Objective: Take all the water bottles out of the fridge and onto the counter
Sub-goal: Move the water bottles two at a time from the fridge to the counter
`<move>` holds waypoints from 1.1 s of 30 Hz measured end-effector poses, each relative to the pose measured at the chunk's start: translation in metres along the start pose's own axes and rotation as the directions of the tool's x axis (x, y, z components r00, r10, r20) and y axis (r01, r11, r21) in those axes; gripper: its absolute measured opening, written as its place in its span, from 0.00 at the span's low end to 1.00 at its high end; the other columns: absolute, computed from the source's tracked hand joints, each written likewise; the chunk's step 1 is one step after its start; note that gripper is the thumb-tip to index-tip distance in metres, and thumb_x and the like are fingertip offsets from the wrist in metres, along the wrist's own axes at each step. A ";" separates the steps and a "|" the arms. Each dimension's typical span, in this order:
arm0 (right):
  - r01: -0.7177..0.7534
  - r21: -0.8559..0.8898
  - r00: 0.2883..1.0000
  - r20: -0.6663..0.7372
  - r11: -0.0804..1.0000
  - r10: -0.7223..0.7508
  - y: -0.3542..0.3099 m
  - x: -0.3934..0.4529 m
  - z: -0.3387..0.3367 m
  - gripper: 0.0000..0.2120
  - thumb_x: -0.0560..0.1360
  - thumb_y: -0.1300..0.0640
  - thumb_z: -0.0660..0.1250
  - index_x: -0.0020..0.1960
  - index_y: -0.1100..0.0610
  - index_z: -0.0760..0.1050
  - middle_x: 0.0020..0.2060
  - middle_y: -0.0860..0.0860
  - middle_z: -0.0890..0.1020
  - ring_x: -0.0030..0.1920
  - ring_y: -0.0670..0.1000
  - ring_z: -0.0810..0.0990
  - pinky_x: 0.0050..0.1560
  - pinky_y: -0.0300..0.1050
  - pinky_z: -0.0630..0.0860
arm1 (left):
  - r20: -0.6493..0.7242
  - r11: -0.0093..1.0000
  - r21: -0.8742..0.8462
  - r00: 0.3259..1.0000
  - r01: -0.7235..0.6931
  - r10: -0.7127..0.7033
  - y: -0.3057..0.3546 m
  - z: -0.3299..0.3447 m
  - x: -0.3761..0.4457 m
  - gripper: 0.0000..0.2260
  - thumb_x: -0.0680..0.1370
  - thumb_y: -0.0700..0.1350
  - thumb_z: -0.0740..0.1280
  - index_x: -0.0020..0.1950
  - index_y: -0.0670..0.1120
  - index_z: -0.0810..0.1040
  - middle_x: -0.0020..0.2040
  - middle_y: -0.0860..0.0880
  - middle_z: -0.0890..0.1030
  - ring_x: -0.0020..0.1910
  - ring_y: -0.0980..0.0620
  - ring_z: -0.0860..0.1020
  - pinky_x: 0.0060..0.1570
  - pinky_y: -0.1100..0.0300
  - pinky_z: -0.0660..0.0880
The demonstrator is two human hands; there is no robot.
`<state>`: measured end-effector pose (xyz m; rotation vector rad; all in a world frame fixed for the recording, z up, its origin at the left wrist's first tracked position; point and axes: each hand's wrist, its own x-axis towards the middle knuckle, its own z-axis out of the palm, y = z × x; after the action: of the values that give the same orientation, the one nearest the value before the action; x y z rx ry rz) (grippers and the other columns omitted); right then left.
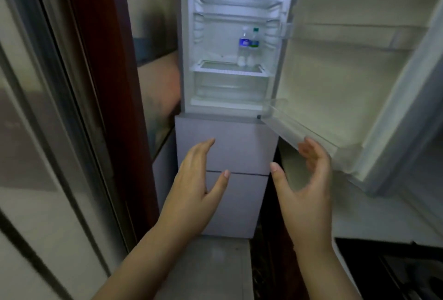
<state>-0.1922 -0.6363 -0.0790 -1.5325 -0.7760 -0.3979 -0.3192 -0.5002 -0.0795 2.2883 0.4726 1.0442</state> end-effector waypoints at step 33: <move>-0.035 -0.168 0.996 -0.090 0.985 0.020 0.295 0.587 0.349 0.29 0.74 0.52 0.71 0.70 0.57 0.63 0.64 0.55 0.72 0.64 0.53 0.72 0.61 0.44 0.70 | -0.019 0.997 -0.024 0.997 -0.073 0.072 -0.256 0.214 0.674 0.32 0.80 0.51 0.64 0.79 0.47 0.52 0.77 0.45 0.59 0.75 0.49 0.59 0.72 0.52 0.60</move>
<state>0.3544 -0.1485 0.0493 -1.6710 -0.6648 -0.5178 0.2516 -0.0232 0.0286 2.2915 0.3843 1.1009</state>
